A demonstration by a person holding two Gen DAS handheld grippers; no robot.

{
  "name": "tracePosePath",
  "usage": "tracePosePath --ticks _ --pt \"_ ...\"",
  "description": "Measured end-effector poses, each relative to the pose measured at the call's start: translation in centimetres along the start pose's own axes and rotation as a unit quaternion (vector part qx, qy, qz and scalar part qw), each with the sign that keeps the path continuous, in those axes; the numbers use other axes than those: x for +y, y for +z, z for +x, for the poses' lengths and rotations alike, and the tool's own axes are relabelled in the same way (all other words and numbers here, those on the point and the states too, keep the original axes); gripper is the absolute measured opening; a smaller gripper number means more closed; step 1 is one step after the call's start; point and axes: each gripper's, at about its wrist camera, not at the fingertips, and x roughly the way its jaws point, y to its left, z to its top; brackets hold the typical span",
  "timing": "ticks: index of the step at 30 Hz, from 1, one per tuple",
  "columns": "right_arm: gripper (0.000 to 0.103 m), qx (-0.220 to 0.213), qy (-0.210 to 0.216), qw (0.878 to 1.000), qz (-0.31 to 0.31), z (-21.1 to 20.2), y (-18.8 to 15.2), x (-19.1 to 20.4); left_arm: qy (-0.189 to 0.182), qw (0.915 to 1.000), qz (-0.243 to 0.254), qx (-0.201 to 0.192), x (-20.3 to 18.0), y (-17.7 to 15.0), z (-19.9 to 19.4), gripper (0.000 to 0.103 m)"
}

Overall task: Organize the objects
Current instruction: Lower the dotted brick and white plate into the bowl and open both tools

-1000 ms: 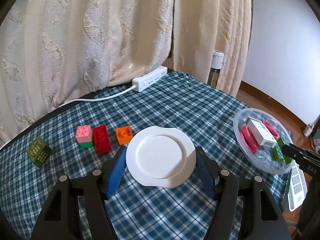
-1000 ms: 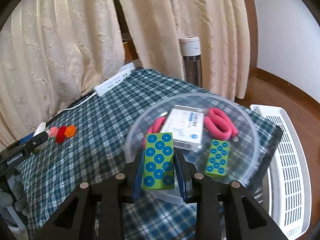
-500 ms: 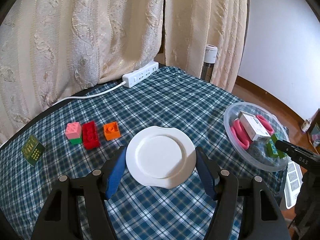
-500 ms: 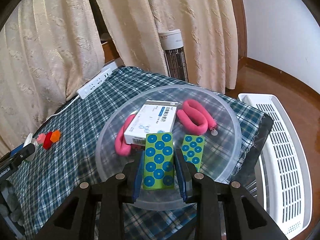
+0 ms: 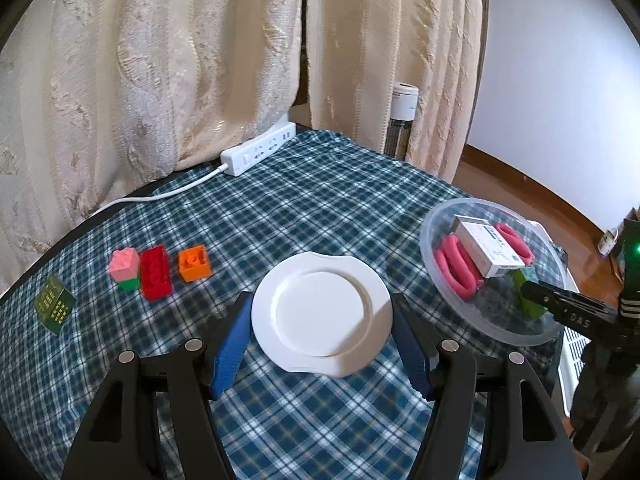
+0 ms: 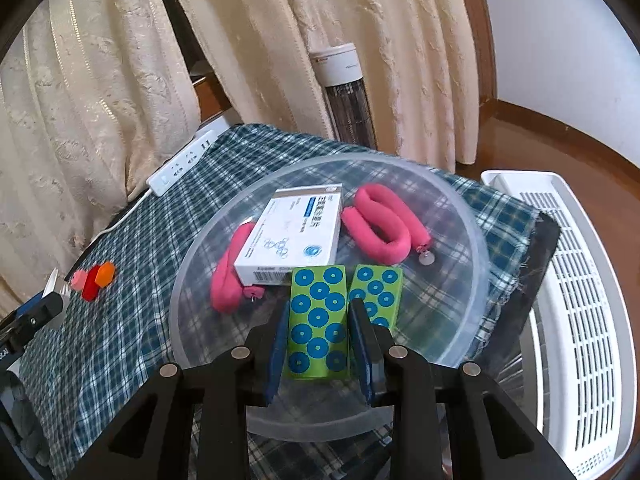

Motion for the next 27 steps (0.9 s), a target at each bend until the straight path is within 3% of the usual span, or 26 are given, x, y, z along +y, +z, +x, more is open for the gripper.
tracePosePath --ticks 15,27 --pt "0.035 -0.045 0.004 0.999 -0.007 -2.5 0.3 -1.7 -0.061 0.9973 0.031 0.028 -6.9 0.7 2.0 0.068" --pt "0.037 -0.076 0.005 0.997 -0.014 -3.9 0.6 -2.9 -0.09 0.9921 0.069 0.055 -12.3 0.8 4.4 0.068"
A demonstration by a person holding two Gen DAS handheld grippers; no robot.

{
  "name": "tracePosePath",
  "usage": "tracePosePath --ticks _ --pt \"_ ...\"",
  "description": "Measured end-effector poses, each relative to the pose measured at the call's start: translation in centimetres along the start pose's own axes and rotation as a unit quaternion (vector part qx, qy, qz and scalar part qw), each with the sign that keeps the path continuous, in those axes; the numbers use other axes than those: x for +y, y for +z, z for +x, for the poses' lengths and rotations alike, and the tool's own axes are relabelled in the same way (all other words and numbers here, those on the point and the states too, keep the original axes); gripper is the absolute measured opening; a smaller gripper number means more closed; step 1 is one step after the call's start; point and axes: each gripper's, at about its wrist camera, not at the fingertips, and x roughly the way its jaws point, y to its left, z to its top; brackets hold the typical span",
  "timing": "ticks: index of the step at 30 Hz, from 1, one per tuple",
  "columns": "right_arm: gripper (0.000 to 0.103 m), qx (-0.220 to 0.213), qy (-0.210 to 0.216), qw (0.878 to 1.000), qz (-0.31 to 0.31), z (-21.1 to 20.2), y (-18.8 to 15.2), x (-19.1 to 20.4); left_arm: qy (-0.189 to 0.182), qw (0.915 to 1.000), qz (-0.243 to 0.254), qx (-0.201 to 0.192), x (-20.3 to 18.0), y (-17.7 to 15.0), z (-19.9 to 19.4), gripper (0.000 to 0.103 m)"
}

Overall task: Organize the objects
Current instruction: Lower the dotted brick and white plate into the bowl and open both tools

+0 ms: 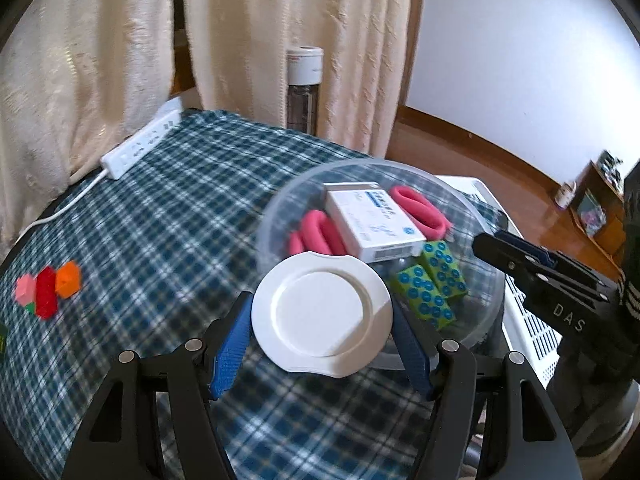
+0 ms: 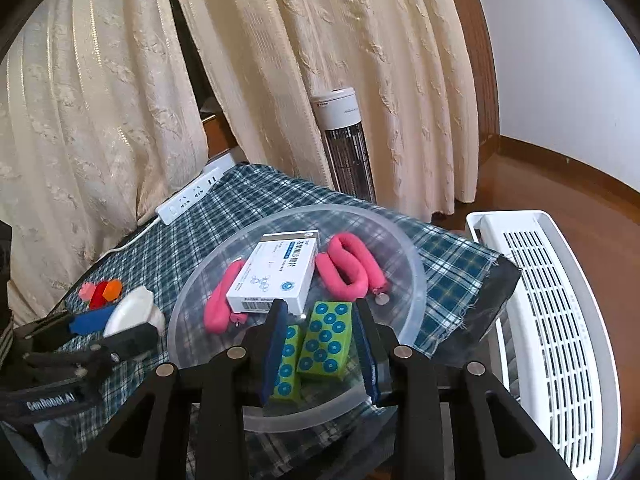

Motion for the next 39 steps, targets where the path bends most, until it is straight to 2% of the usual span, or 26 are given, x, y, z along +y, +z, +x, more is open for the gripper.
tracePosePath --ticks 8,20,35,36,39 --pt "0.037 0.0 0.003 1.0 0.007 0.3 0.1 -0.9 -0.012 0.9996 0.018 0.021 -2.0 0.5 2.1 0.068" --pt "0.037 -0.001 0.005 1.0 0.012 0.6 0.4 -1.4 -0.024 0.9991 0.008 0.032 -2.3 1.1 4.5 0.069" --pt "0.037 0.001 0.015 1.0 0.003 0.4 0.0 -0.4 -0.02 0.9995 -0.009 0.021 -1.1 0.6 3.1 0.069" --pt "0.038 0.002 0.016 1.0 0.001 0.4 -0.1 -0.2 -0.02 0.9996 -0.01 0.019 -1.1 0.5 2.9 0.069" --pt "0.048 0.002 0.02 1.0 0.0 0.3 -0.3 0.2 -0.019 0.9997 -0.013 0.013 -0.9 0.4 2.2 0.069"
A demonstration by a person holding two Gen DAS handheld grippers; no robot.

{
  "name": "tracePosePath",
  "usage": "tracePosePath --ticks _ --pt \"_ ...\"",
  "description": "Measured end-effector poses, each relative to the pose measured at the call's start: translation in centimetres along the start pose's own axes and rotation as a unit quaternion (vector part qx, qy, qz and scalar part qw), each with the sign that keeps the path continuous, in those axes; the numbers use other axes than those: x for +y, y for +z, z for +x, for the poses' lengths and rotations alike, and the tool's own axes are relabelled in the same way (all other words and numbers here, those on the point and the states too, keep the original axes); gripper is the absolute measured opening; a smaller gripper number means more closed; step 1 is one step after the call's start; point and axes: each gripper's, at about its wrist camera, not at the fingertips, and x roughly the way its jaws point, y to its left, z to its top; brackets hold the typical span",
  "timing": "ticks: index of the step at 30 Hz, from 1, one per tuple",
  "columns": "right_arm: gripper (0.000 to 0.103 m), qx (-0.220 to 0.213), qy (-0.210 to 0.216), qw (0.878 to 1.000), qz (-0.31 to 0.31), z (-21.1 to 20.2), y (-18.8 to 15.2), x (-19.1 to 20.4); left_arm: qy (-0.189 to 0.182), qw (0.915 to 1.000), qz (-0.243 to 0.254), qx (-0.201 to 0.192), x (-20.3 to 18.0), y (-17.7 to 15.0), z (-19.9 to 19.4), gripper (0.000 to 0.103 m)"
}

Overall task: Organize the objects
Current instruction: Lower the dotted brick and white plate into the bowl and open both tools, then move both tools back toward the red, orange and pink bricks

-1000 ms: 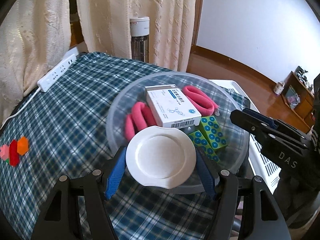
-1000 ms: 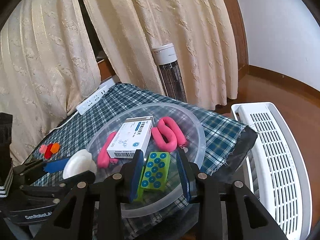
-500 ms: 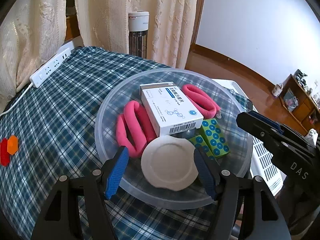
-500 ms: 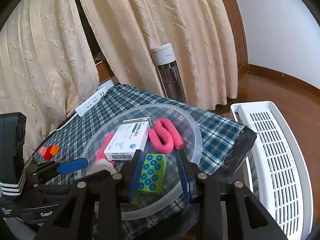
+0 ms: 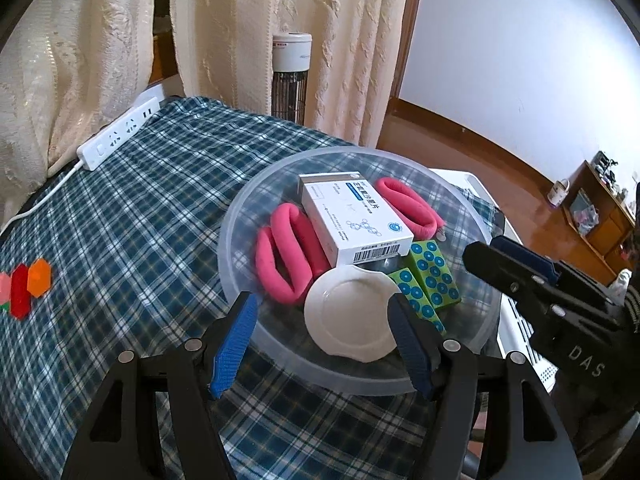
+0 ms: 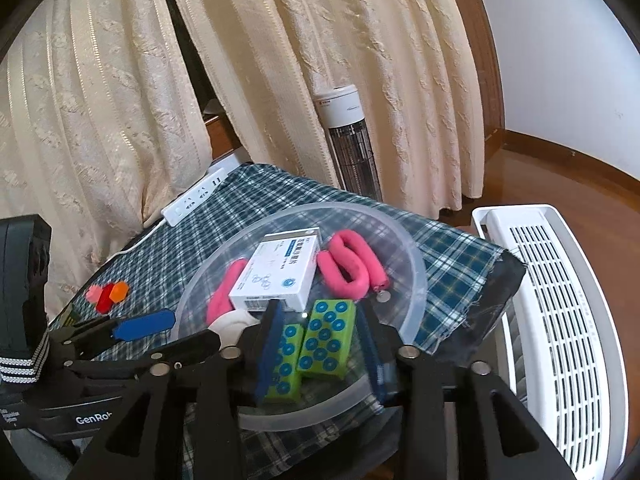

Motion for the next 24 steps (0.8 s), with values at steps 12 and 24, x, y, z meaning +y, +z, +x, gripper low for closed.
tracePosePath --ticks 12,24 --pt "0.055 0.004 0.014 1.0 -0.019 0.1 -0.2 2.4 0.03 0.9992 -0.014 -0.025 2.7 -0.7 -2.6 0.069" --pt "0.064 0.02 0.051 0.997 -0.061 0.8 -0.7 6.9 0.082 0.9943 -0.059 -0.035 8.8 -2.4 -5.2 0.069"
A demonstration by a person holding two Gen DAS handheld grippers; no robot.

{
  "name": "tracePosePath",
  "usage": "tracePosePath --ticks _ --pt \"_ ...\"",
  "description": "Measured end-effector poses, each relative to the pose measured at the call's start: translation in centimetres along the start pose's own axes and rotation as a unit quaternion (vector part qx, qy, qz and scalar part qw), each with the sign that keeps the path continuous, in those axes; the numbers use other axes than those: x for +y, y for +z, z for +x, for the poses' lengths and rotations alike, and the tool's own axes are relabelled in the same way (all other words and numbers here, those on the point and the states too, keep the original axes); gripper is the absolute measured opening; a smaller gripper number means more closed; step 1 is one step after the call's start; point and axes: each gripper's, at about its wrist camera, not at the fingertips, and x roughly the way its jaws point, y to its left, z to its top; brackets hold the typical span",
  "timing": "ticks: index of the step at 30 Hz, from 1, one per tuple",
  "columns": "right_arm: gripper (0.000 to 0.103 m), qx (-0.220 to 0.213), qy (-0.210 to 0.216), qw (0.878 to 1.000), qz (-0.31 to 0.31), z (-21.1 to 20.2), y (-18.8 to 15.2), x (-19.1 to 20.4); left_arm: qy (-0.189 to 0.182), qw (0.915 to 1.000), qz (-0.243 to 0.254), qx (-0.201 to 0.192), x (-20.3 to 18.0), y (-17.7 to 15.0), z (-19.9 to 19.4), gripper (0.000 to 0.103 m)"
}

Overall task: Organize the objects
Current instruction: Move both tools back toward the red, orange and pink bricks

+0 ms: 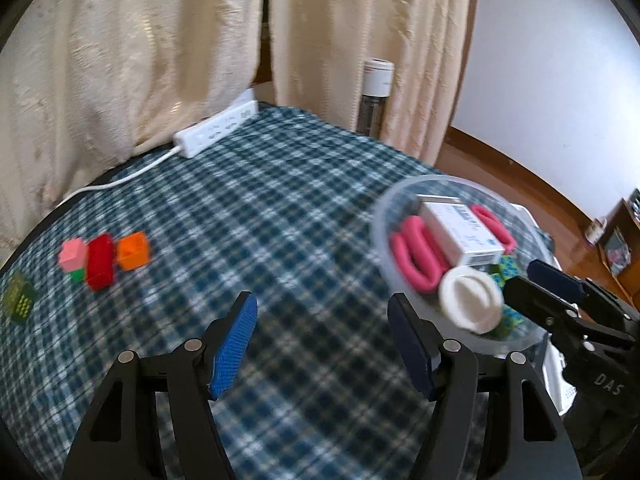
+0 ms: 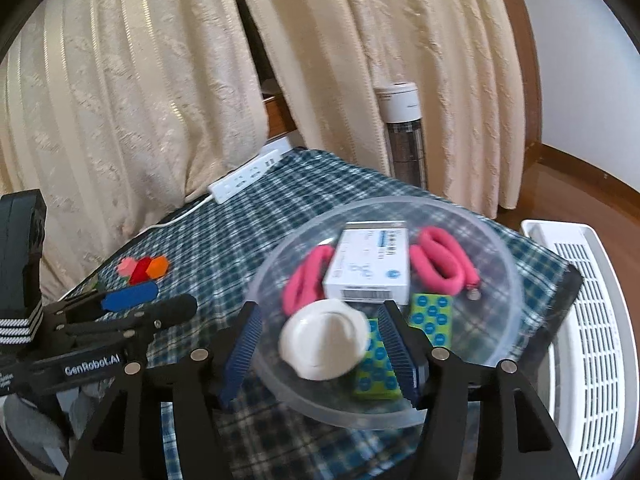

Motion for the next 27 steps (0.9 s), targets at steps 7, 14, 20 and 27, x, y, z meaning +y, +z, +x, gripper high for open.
tracePosePath --ticks 7,14,20,27 --pt "0.064 0.017 0.028 0.999 -0.021 1.5 0.2 2.9 0.033 0.9987 -0.04 -0.004 5.0 -0.9 -1.2 0.069" --pt "0.064 0.045 0.061 0.996 -0.04 3.9 0.5 6.3 0.075 0.9939 -0.081 -0.013 10.4 -1.2 -2.5 0.069" --pt "0.064 0.065 0.08 0.993 -0.064 6.6 1.1 9.6 0.107 0.9894 -0.096 -0.018 14.4 -1.5 -2.9 0.069" --pt "0.064 0.079 0.094 0.988 -0.094 10.1 2.3 13.6 0.134 0.9835 -0.119 -0.025 18.5 -1.6 -3.3 0.069"
